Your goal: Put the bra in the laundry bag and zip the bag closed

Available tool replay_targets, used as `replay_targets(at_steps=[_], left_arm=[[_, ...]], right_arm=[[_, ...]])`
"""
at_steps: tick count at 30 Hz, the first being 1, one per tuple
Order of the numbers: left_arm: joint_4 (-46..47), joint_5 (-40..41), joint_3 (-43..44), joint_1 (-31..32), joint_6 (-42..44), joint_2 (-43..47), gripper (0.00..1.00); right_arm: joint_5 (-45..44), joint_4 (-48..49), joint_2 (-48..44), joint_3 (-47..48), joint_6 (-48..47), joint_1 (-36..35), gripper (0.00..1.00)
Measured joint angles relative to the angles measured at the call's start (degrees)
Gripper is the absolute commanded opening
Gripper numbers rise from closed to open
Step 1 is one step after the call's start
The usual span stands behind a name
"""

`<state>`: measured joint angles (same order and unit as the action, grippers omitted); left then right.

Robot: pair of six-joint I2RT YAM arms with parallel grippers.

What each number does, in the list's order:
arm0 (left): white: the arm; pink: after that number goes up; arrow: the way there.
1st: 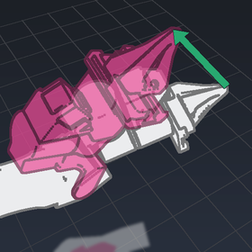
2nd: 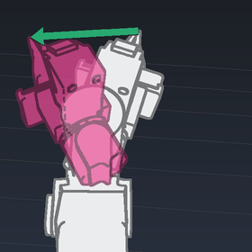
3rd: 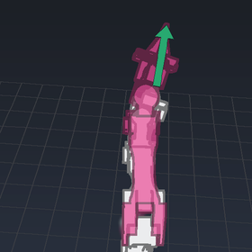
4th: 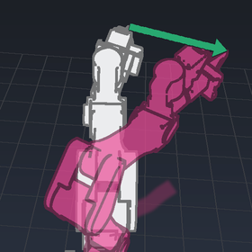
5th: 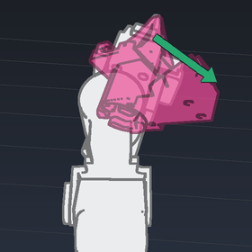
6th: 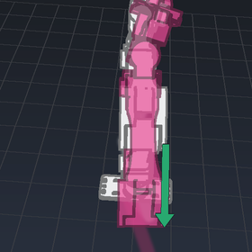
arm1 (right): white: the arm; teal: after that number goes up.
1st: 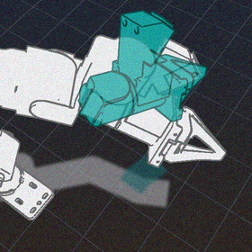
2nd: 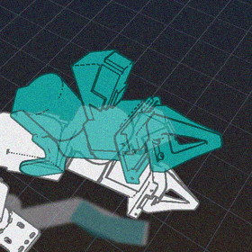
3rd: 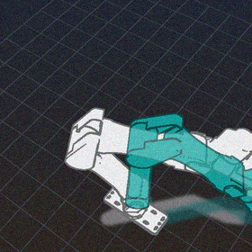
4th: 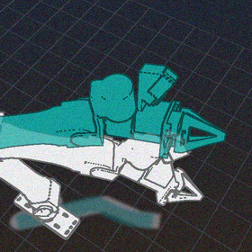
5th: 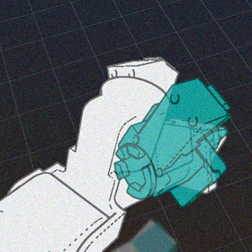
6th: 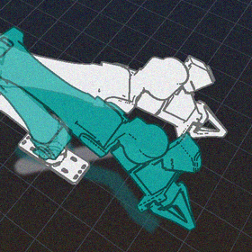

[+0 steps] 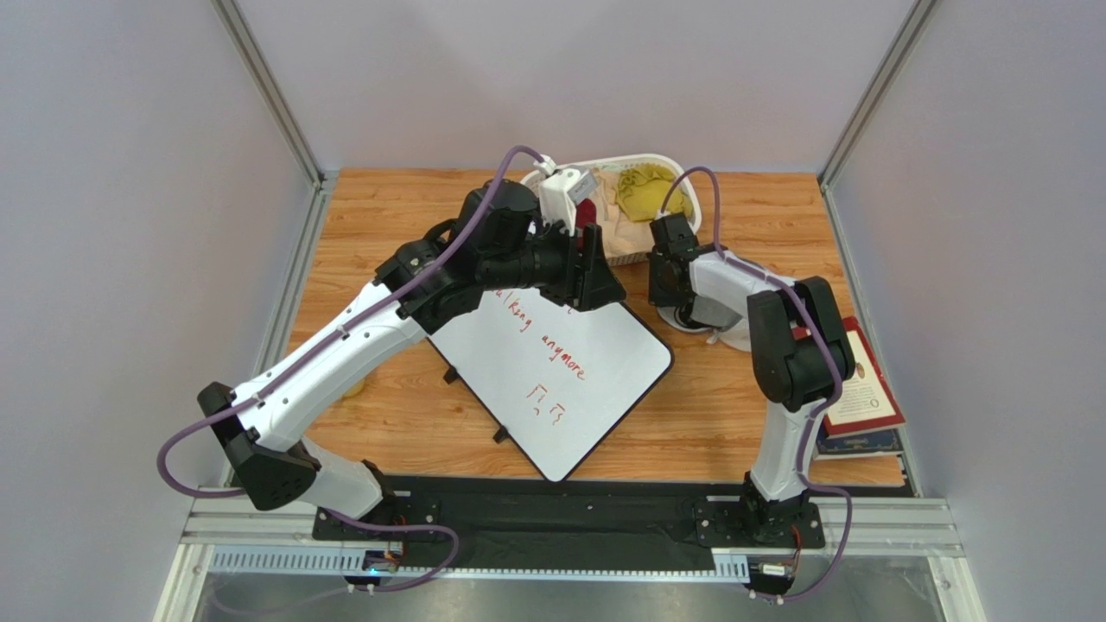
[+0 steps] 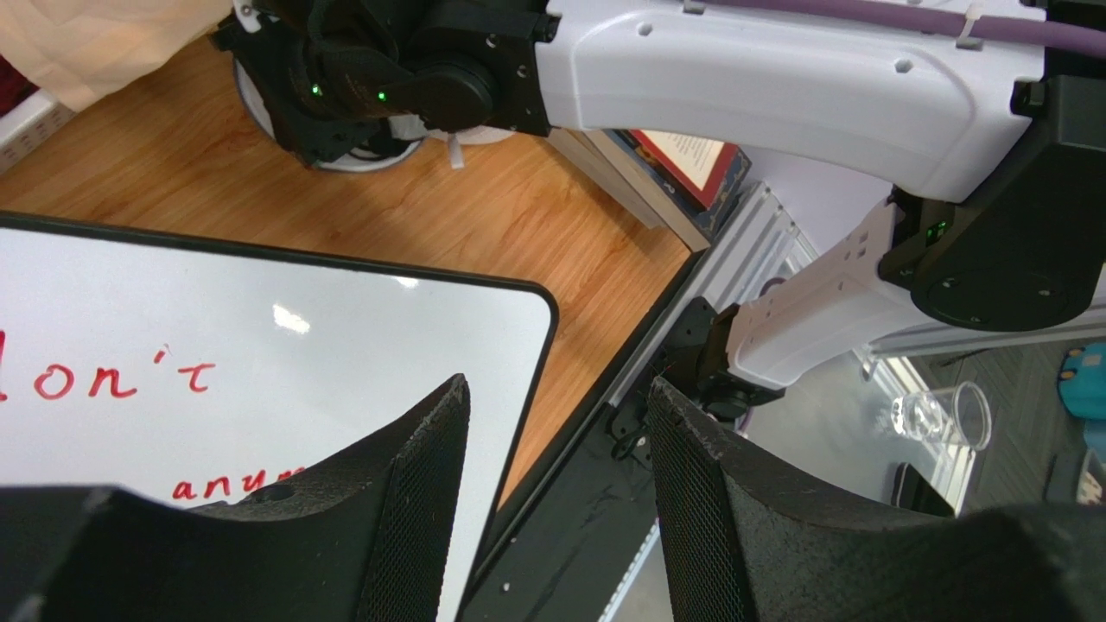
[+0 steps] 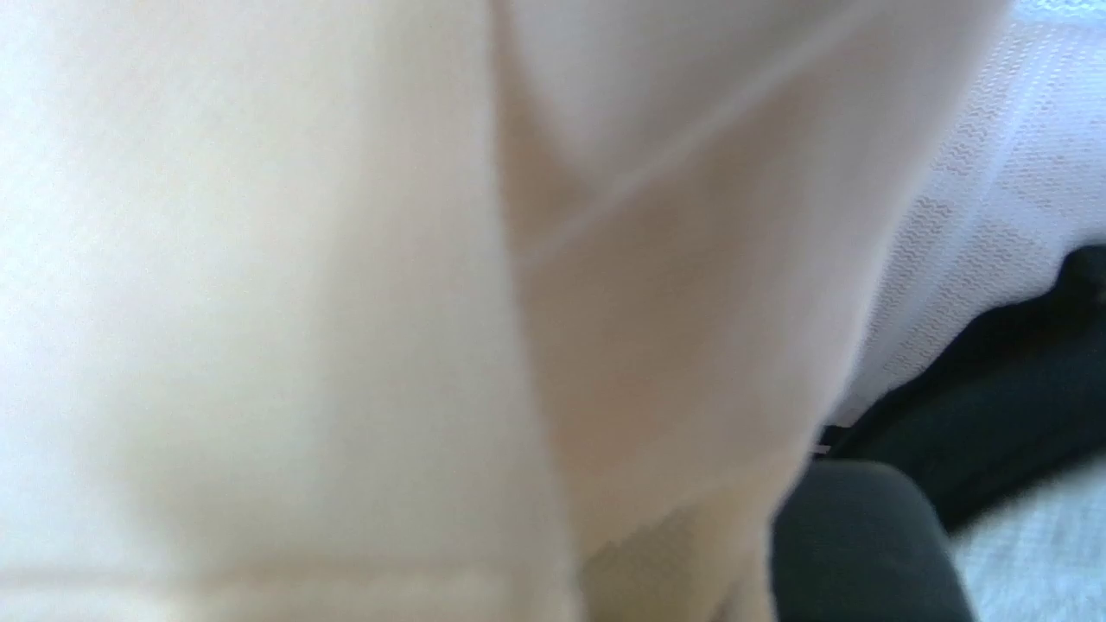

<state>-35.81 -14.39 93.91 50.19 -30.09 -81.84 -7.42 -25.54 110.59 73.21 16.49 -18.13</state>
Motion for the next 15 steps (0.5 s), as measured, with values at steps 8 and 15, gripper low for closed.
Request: replay_targets(at_steps=[8,15], left_arm=[[0.00,-1.60,3.23,-1.27,-0.13,-3.37,0.63],[0.26,-4.92,7.78,-5.38,-0.90,-11.45,0.70]], right_arm=[[1.57,0.26,-3.85,-3.06,0.02,0.37,0.00],[6.71,1.31,-14.40,-6.93,0.72,3.21,0.00]])
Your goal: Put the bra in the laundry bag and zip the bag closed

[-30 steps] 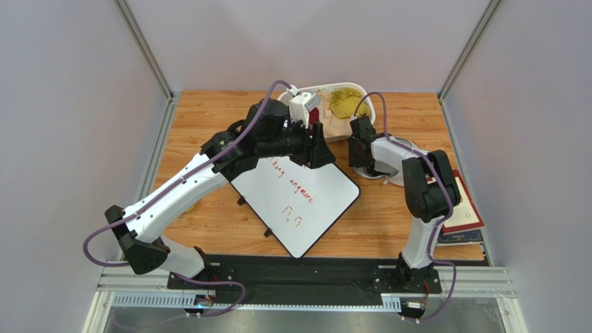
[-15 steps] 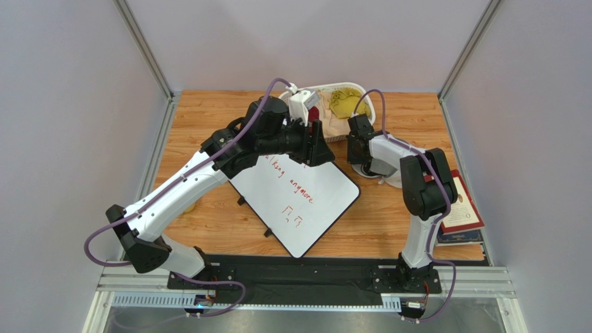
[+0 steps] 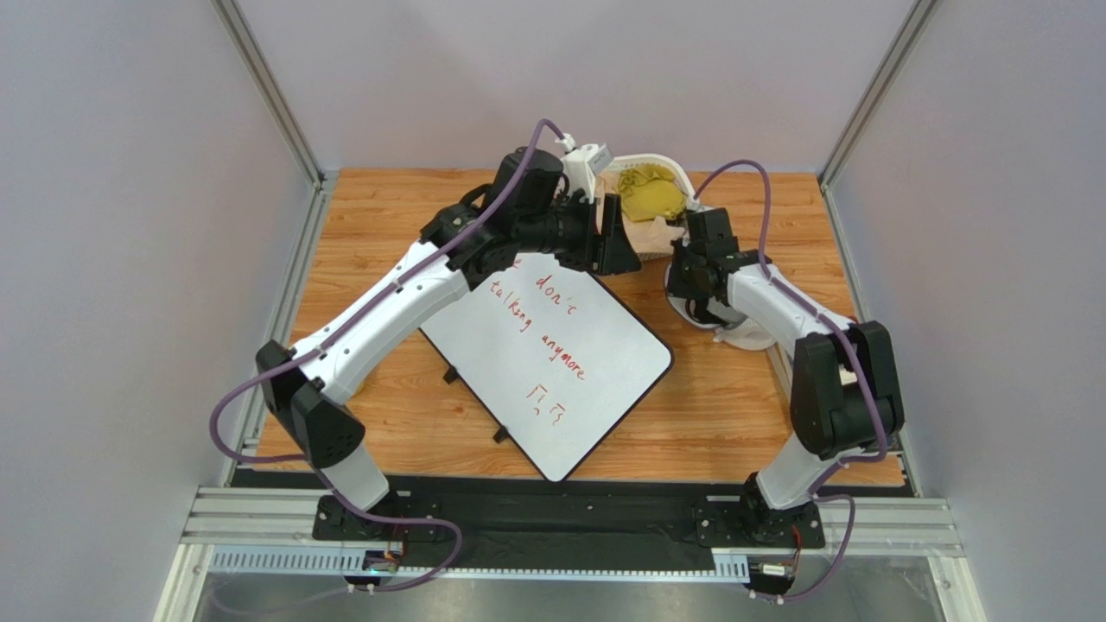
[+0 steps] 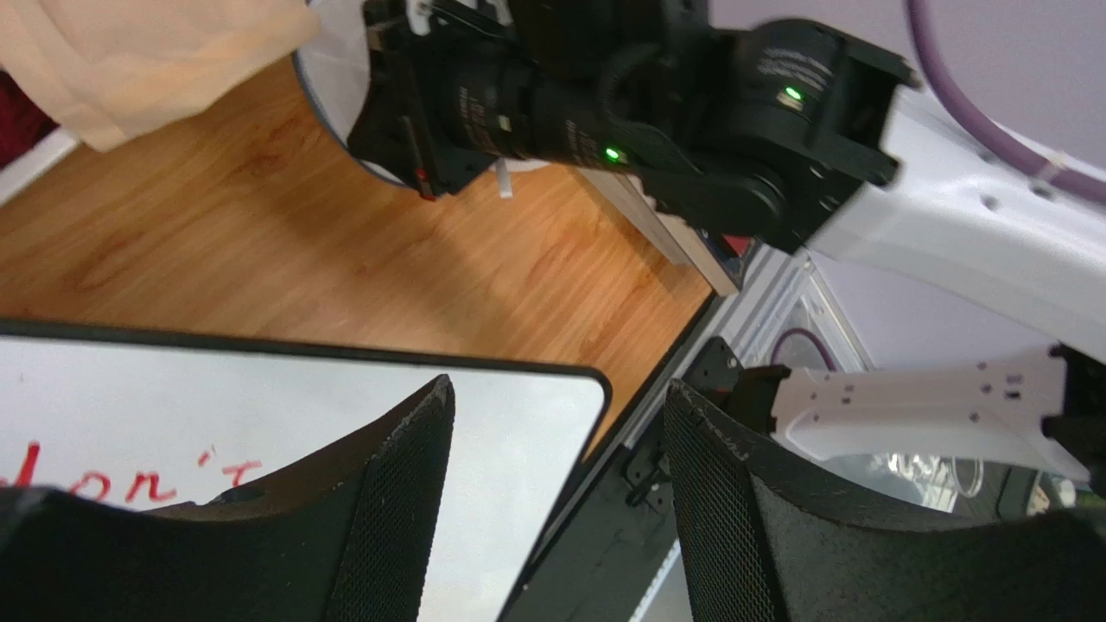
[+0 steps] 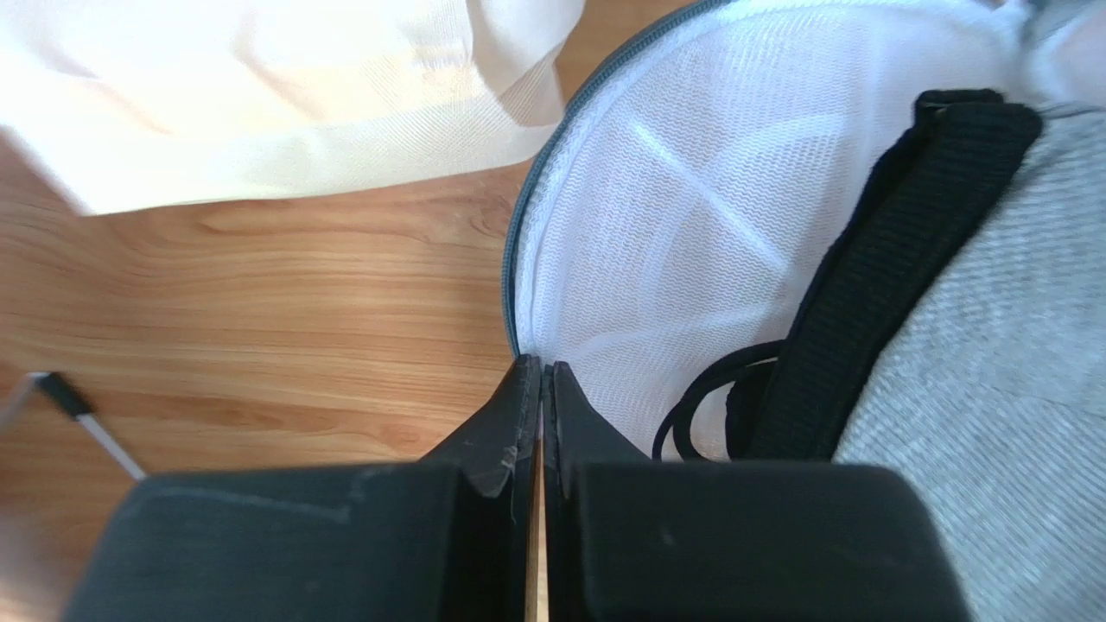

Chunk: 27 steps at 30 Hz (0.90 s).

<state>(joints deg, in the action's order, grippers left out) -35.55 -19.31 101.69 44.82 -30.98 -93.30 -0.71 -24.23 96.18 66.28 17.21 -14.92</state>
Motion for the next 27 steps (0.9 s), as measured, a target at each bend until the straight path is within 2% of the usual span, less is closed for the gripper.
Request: replay_targets(at_steps=[9,16,22,27], left_arm=[[1.36,-2.84,13.33,-1.86,-1.99,-17.42,0.71],[1.14,-2.43,20.52,-3.08,-5.60,-29.57,0.65],[2.34,-2.05,22.23,-4.00,-8.66,-32.81,0.61],[7.72,-2.23,21.07,-3.76,-11.13,-33.94,0.59]], right_arm=[[3.91,4.83,-8.31,-6.40,1.66,1.86,0.00],[6.08,9.77,-14.64,-13.42,3.58,3.87,0.00],[8.74,13.29,-19.41,-16.52,4.68,5.84,0.00],[11.15,15.37,-20.37,-16.52,5.46,6.12,0.00]])
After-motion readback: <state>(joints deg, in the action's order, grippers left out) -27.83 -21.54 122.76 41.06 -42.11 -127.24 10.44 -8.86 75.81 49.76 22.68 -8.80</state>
